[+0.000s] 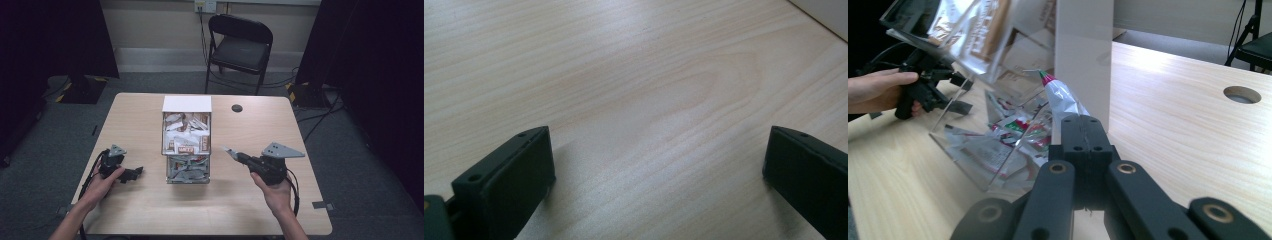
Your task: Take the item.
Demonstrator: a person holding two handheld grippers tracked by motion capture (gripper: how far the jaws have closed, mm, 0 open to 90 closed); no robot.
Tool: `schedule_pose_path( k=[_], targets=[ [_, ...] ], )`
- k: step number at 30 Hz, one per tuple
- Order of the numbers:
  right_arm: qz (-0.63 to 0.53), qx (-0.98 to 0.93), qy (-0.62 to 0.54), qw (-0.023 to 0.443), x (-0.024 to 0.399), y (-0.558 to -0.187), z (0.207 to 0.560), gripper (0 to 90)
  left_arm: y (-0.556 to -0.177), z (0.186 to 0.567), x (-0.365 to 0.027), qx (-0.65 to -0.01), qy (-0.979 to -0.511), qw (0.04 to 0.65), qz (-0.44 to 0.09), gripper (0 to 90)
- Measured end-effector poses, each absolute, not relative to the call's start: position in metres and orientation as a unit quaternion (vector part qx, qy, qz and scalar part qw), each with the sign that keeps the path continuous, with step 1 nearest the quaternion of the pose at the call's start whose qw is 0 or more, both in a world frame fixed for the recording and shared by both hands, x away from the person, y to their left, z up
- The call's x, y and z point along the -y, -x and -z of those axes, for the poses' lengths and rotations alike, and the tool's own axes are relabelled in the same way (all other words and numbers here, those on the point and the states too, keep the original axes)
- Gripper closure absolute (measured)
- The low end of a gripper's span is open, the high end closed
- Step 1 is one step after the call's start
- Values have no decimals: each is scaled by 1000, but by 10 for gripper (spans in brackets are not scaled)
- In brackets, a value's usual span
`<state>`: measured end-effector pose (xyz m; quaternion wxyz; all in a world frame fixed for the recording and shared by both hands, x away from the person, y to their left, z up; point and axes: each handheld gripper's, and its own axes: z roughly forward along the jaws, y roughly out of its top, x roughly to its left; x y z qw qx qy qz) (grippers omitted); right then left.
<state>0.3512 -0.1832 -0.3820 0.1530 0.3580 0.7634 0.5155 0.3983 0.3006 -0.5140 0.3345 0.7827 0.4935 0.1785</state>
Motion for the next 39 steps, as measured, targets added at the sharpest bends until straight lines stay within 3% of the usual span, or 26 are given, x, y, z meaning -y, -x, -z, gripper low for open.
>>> schedule_pose_path(
  k=[20, 39],
  targets=[
    [-473, -778, -380, 163, 177, -405, 392, 900, -398, 514, -301, -494, -782, 335, -178, 0],
    [-429, -786, -419, 152, 175, -440, 426, 900, -398, 514, -301, -494, -783, 335, -179, 0]
  ],
)
